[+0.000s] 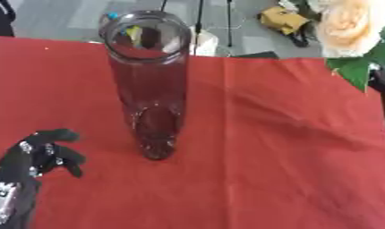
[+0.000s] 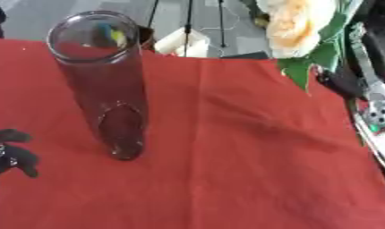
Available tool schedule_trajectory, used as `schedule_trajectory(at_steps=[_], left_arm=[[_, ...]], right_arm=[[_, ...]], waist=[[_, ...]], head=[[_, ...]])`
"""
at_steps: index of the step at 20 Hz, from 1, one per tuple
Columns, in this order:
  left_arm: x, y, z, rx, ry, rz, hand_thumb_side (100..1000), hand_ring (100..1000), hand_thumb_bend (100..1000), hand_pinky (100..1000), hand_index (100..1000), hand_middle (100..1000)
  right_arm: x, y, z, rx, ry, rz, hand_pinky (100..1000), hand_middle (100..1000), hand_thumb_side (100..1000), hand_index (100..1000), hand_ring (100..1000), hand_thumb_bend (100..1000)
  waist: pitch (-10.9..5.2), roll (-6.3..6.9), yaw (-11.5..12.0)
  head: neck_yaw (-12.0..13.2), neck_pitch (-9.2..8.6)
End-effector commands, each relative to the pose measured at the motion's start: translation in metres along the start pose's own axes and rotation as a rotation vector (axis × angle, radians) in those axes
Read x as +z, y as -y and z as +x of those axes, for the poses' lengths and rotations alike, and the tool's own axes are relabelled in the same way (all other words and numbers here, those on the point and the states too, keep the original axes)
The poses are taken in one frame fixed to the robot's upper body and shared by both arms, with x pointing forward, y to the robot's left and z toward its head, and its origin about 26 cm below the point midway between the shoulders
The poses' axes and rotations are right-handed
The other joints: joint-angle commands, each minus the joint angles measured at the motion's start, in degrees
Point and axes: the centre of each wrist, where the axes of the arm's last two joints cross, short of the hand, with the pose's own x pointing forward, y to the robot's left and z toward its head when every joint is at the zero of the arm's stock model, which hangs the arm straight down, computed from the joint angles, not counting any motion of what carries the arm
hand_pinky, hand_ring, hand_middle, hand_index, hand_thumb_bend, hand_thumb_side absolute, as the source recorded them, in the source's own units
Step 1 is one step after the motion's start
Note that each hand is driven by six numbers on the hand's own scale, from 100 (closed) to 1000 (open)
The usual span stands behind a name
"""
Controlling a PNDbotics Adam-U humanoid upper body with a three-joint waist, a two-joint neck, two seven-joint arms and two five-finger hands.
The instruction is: Arrange flowers into the vase.
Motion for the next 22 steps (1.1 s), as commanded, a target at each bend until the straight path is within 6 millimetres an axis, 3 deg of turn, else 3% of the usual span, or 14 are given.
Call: schedule_trajectory(at_steps=[1, 9, 22], left_arm=[[-0.002, 0.001, 0.005, 0.006, 0.019, -0.012, 1000, 560, 135, 445, 802, 674], [0.001, 0.0, 0.004, 0.019, 0.006, -0.019, 1000, 560, 138, 445, 803, 674], [0.004, 0.0, 0.004, 0.032, -0.007, -0.031, 1000, 561, 138, 445, 804, 674]], right_arm=[[-0.022, 0.011, 0.023, -0.035, 0.042, -0.049, 100, 100, 818, 100, 206, 384], [-0.058, 0.0, 0.055, -0.174, 0.056, -0.149, 100, 100, 818, 100, 164, 384], [-0.098, -0.018, 0.087, -0.304, 0.031, -0.237, 100, 100, 825, 100, 136, 360]], waist=[[-2.05, 0.08, -0.2], [-3.58, -0.22, 0.0], [-5.16, -0.78, 1.1]], head=[[-0.1, 0.28], [-0.5, 0.79], [-1.3, 1.55]])
